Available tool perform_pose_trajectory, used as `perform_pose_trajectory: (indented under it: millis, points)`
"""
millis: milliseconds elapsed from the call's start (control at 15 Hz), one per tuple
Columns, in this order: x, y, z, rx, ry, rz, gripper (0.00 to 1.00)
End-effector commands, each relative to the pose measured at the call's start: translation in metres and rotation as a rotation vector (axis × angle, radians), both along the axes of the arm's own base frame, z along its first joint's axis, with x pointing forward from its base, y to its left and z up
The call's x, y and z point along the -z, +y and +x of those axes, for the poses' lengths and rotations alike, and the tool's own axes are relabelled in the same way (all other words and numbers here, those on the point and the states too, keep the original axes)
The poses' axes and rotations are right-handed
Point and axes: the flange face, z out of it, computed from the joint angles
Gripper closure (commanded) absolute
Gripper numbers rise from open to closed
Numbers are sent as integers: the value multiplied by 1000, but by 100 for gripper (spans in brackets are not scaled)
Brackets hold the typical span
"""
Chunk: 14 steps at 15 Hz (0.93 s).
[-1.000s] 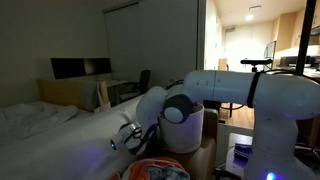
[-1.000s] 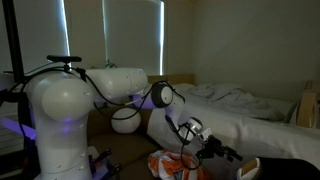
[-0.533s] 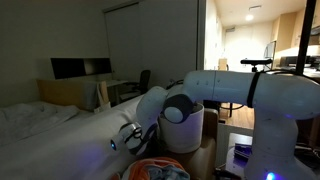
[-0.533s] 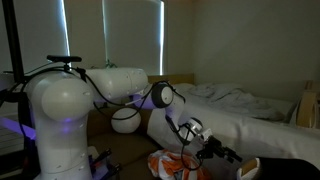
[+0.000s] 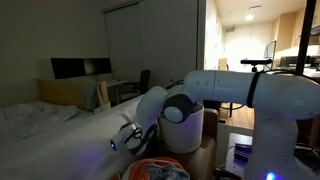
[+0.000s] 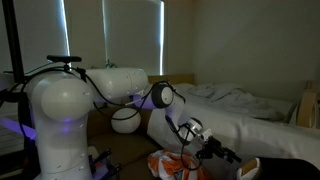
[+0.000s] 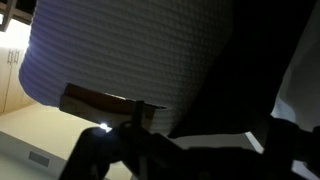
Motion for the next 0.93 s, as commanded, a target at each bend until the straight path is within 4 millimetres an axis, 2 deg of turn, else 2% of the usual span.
perform_pose_trajectory:
  millis: [0,400,667,733,867]
  points:
    - [5,-3,-3,13,50,35,0]
    - [9,0,-3,26,59,91,0]
    - [7,5,-3,18,39,57,0]
    - [13,9,-6,3,56,60,0]
    - [13,4,-7,3,63,53,0]
